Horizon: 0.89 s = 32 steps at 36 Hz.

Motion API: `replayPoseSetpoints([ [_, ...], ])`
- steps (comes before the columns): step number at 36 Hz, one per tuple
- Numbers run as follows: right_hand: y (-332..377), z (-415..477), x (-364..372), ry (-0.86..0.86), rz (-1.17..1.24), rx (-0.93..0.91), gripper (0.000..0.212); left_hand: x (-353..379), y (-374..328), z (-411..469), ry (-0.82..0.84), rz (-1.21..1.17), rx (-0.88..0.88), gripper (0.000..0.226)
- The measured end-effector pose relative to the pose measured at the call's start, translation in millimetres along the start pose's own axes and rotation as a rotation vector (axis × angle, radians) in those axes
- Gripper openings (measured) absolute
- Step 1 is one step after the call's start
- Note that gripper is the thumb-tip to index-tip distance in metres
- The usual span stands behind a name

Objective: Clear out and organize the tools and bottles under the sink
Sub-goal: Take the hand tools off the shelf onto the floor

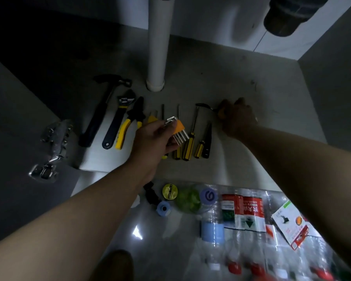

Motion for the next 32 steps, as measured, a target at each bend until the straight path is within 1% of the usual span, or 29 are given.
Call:
replayPoseSetpoints([
  [2,-17.7,-9.3,0.8,-0.014,0.091,0.081,0.036,6.3,0.8,-3.8,0.012,-0.007,-0.001,0.013],
  [4,-31.6,-21.2,-2.6,-0.065,0.180,0.119,0.037,12.5,0.4,-9.8,0.027,-0.006,0.004,0.015],
  [6,-40.6,-37.5,-10.2,-0.122,0.236,0.108,0.043,17.6,-0.9,-18.0,0.050,0.024,0.014,0.017],
  [9,-48.8,-70.6,-20.2,-0.157,0.355,0.095,0.052,21.5,-0.7,-31.8,0.068,0.061,0.013,0.017],
  [11,-54.0,-97.9,-25.0,-0.186,0.425,0.134,0.058,21.2,2.6,-41.0,0.065,0.065,-0.022,0.020],
  [13,-55.9,-128.7,-25.5,-0.201,0.501,0.171,0.063,19.7,8.3,-51.4,0.100,0.030,-0.095,0.025],
  [16,-50.7,-177.4,-17.1,-0.166,0.584,0.210,0.057,14.7,19.4,-70.1,0.222,-0.091,-0.273,0.031],
  [19,-36.4,-221.4,-2.1,-0.140,0.583,0.203,0.047,-1.8,34.1,-91.8,0.302,-0.079,-0.430,0.030],
  [24,-3.5,-277.1,37.4,-0.055,0.616,0.148,0.042,-46.1,61.6,-122.9,0.322,-0.022,-0.602,0.025],
  [26,11.6,-294.8,58.1,0.013,0.620,0.131,0.044,-63.6,73.6,-133.1,0.316,0.056,-0.651,0.028],
  [29,40.2,-314.1,88.0,0.098,0.536,0.096,0.050,-84.7,93.3,-143.5,0.300,0.197,-0.687,0.035],
  [32,64.8,-321.5,115.4,0.177,0.517,0.133,0.051,-101.1,104.5,-144.1,0.248,0.305,-0.656,0.025],
])
Point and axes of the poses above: each hand's wrist, its own z-axis towards the middle knuckle, its own x-axis out of the palm, y = z × x, the point moved 7 cm from there along z, towards the middle knuckle, and after that the axes turned 6 degrees about -z, right-handed, at the moved point
